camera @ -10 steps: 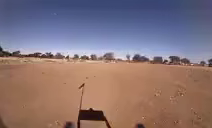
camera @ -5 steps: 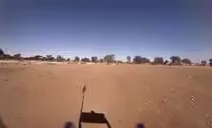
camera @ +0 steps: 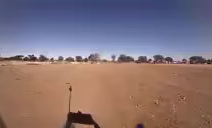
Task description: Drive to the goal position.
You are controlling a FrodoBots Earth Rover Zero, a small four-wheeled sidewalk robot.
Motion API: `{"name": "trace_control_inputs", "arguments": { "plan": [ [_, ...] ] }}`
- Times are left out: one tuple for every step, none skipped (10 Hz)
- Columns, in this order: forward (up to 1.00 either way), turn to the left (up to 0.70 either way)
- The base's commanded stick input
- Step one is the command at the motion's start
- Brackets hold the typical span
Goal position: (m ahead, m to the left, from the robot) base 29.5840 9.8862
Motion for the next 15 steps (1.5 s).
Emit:
{"name": "trace_control_inputs", "arguments": {
  "plan": [
    [0.50,0.00],
    [0.50,0.00],
    [0.50,0.00],
    [0.50,0.00],
    [0.50,0.00],
    [0.50,0.00],
    [0.50,0.00],
    [0.50,0.00],
    [0.50,0.00],
    [0.50,0.00],
    [0.50,0.00],
    [0.50,0.00],
    [0.50,0.00],
    [0.50,0.00],
    [0.50,0.00]
  ]
}}
